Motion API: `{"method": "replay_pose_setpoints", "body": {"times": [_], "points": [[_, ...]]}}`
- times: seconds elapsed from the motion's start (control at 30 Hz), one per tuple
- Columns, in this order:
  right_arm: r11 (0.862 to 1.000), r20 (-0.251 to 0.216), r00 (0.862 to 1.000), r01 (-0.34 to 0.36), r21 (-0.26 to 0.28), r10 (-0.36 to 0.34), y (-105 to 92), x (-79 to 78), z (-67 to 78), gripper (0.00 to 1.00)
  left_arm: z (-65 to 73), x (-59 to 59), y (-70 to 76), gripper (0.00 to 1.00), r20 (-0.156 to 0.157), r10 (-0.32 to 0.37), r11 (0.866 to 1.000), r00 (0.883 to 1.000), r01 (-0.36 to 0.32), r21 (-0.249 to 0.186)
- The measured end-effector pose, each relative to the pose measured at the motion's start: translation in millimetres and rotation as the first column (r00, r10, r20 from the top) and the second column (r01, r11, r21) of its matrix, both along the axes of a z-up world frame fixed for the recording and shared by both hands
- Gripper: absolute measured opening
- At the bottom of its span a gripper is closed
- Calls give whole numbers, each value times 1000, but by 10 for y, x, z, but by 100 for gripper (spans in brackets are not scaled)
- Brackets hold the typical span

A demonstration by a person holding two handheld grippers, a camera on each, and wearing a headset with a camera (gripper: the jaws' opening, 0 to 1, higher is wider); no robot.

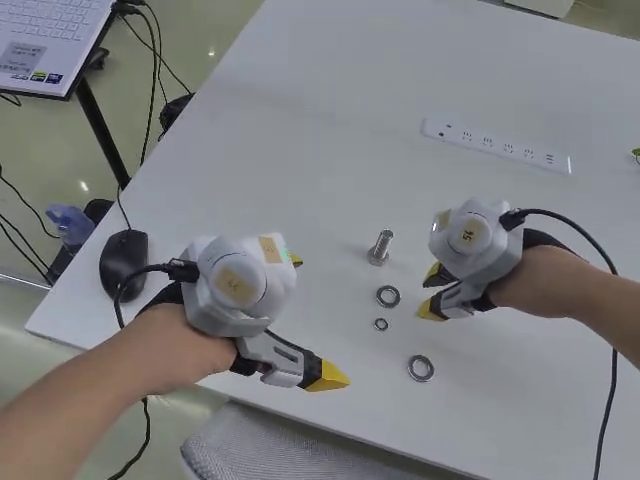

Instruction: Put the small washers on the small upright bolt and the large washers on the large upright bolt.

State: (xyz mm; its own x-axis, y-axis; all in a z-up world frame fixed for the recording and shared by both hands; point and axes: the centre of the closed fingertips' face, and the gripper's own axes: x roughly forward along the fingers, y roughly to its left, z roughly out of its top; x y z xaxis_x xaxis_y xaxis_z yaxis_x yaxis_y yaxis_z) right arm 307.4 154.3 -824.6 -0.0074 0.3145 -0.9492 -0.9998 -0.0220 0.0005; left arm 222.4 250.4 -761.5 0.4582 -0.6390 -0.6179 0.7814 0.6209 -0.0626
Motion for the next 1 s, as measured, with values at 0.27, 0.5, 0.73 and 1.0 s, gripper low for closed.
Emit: {"method": "replay_pose_setpoints", "body": {"times": [0.27, 0.5, 0.73, 1.0], "points": [[1000, -14, 1000, -22, 11, 22, 105, -116, -84, 29, -53, -50, -20, 92, 5, -13, 1000, 1000, 13, 19], [999, -23, 999, -35, 11, 35, 168, -203, -180, 29, -44, -47, -63, 94, 7, -14, 1000, 1000, 14, 5], [999, -26, 998, -53, 4, 53, 232, -280, -302, 29, -42, -40, -87, 97, 6, -5, 1000, 1000, 5, -2], [999, -24, 999, -45, 4, 45, 269, -256, -435, 29, -73, -55, -90, 99, 2, -4, 1000, 1000, 4, 6]]}}
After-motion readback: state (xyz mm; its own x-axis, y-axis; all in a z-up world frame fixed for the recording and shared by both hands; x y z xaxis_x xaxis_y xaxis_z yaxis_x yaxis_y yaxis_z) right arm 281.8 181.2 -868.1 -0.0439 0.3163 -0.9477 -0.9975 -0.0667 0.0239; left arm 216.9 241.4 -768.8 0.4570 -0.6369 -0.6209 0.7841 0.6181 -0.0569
